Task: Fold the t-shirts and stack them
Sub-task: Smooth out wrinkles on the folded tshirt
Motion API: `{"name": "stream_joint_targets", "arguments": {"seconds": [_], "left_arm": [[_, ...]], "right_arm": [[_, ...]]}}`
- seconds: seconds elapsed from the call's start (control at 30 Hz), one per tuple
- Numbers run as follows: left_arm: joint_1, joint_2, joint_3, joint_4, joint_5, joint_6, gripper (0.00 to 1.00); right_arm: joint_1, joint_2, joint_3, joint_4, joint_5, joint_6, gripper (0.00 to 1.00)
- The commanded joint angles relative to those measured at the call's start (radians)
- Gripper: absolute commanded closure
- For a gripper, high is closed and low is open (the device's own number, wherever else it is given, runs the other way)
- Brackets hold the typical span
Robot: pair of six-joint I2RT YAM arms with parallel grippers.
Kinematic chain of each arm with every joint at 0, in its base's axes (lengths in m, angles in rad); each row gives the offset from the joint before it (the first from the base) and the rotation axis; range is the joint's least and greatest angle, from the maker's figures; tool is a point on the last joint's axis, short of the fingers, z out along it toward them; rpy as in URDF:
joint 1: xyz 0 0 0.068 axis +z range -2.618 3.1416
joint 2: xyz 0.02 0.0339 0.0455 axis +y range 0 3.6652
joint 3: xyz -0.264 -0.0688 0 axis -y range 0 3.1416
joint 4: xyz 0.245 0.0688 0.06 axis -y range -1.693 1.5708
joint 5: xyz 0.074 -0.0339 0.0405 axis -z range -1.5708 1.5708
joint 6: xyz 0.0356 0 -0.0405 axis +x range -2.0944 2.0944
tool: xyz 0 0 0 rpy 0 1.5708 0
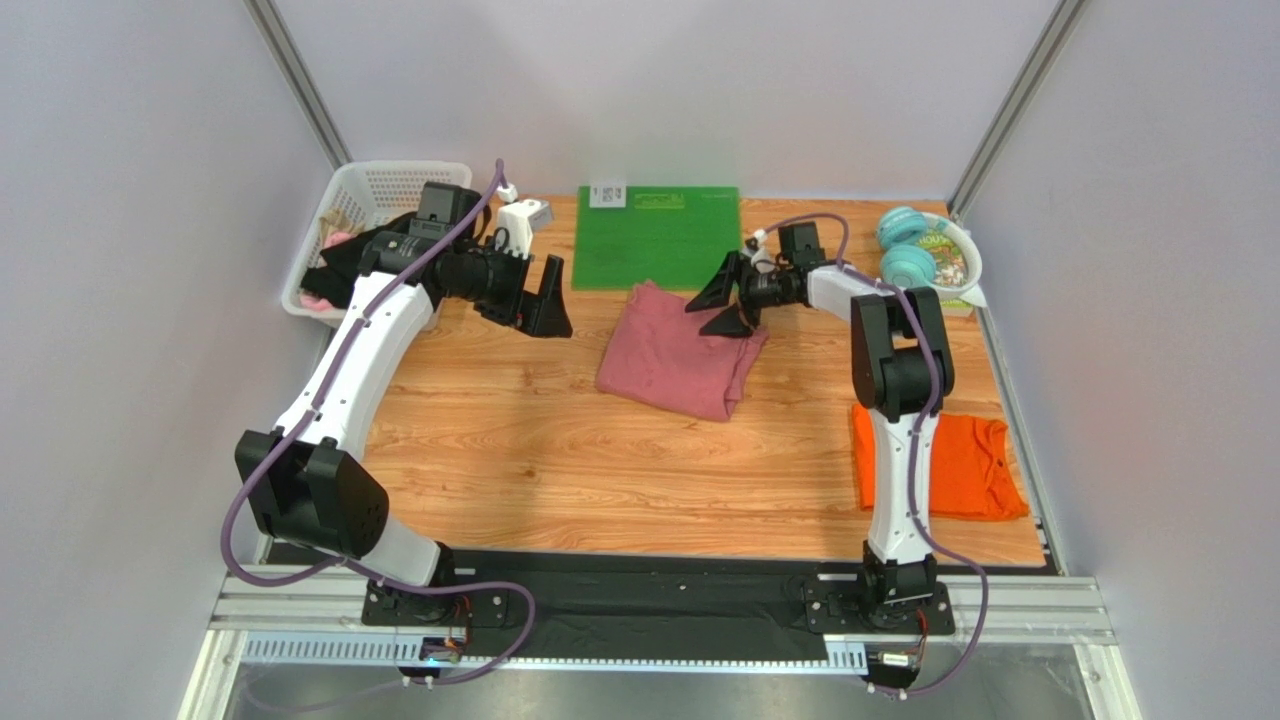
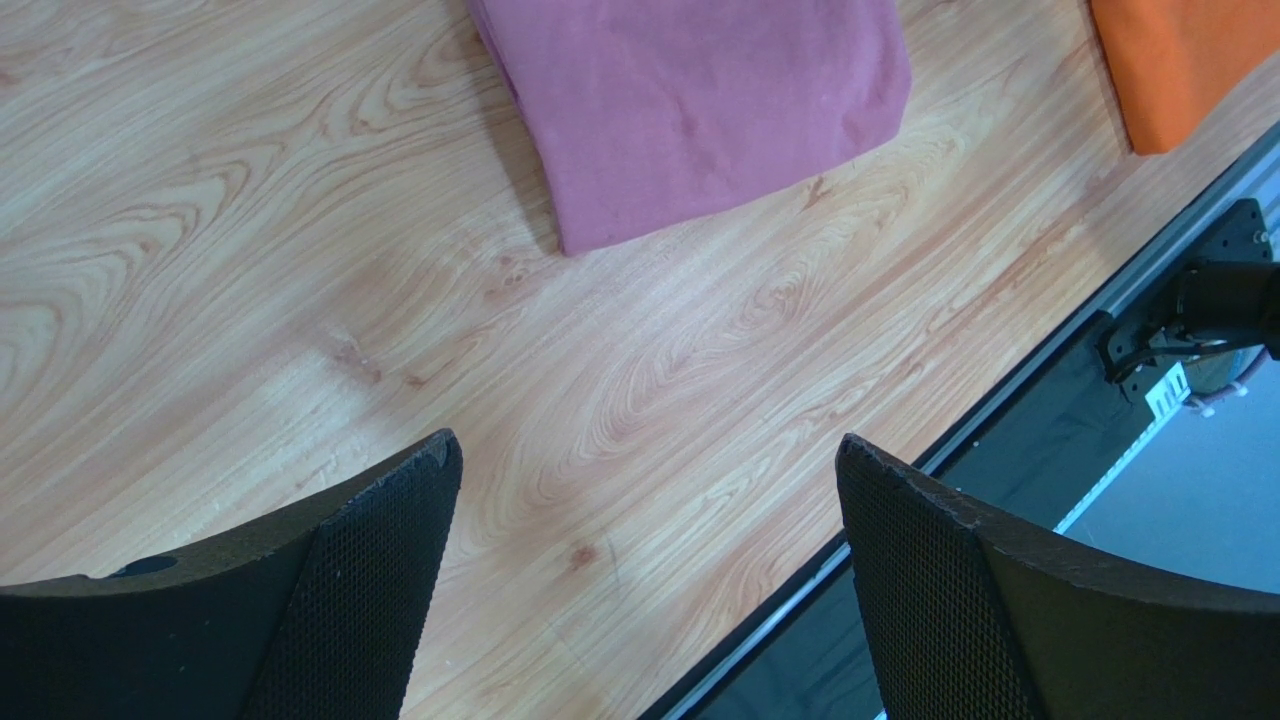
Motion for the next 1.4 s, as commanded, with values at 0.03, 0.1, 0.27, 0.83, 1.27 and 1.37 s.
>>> {"name": "stream_joint_targets", "arguments": {"seconds": [0.03,0.1,0.27,0.83,1.27,1.37], "left_arm": [[0.005,-0.028,0.023,-0.005,0.012,0.02,0.0],[0.005,-0.028,0.024,-0.008,0.012,0.018,0.0],[0.005,-0.028,0.024,-0.008,0.011,0.018,0.0],[0.005,-0.001,0.041,-0.008,-0.003,0.014,0.0],[0.005,-0.008,0.061,-0.025,-0.023,0.037,0.0],[0.005,-0.002,0.075,-0.031,-0.023,0.038,0.0]], "right_arm": [[-0.004,0.073,0.011,-0.006,0.01,-0.009,0.37],[-0.008,0.078,0.008,-0.008,0.011,-0.003,0.37],[0.004,-0.069,-0.044,-0.012,0.025,-0.006,0.38],[0.153,-0.32,-0.494,0.137,0.045,0.026,0.37],[0.158,-0.324,-0.427,0.098,0.031,0.092,0.38],[0.164,-0.399,-0.33,0.069,0.033,0.123,0.37]]}}
